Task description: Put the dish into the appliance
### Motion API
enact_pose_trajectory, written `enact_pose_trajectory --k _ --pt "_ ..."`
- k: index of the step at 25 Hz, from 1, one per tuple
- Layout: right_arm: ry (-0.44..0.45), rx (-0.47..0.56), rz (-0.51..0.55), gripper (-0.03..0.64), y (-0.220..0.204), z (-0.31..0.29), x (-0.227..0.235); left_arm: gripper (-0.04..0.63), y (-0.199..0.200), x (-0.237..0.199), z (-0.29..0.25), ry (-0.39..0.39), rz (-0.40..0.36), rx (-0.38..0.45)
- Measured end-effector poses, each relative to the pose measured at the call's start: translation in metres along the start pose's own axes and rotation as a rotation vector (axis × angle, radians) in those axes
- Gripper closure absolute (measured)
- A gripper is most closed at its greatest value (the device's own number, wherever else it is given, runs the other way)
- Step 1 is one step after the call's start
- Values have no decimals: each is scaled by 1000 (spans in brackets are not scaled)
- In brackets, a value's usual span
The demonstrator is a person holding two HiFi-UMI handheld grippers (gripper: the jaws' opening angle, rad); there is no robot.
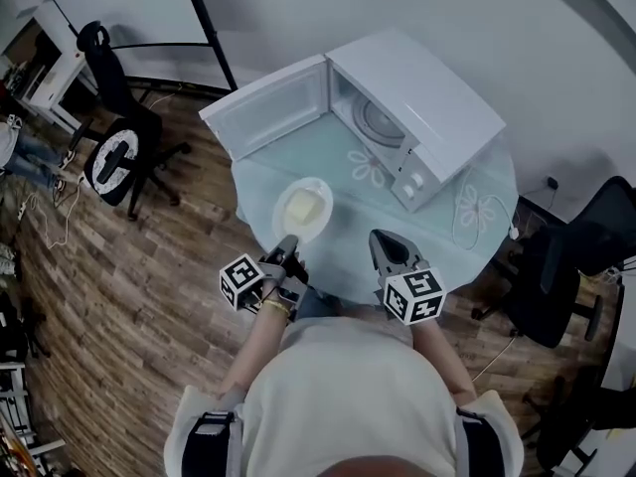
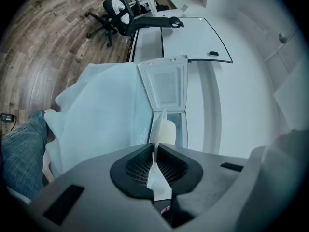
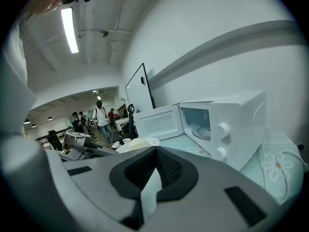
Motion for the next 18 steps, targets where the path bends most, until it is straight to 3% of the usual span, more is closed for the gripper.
enact_pose_trajectory --k 9,18 --pt "-41 13 -13 611 22 -41 -8 563 38 17 -30 38 -25 -81" --pt "-150 17 -56 611 32 -67 8 563 70 35 -80 57 -73 -179"
Point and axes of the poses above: the fingertips, and each gripper's own axes: z backward along the fingers, x to its right, y out of its top, the point moved 4 cm from there along z, backward along the fingers, and after that the axes turned 4 degrees about z, right-handed, at the moved point
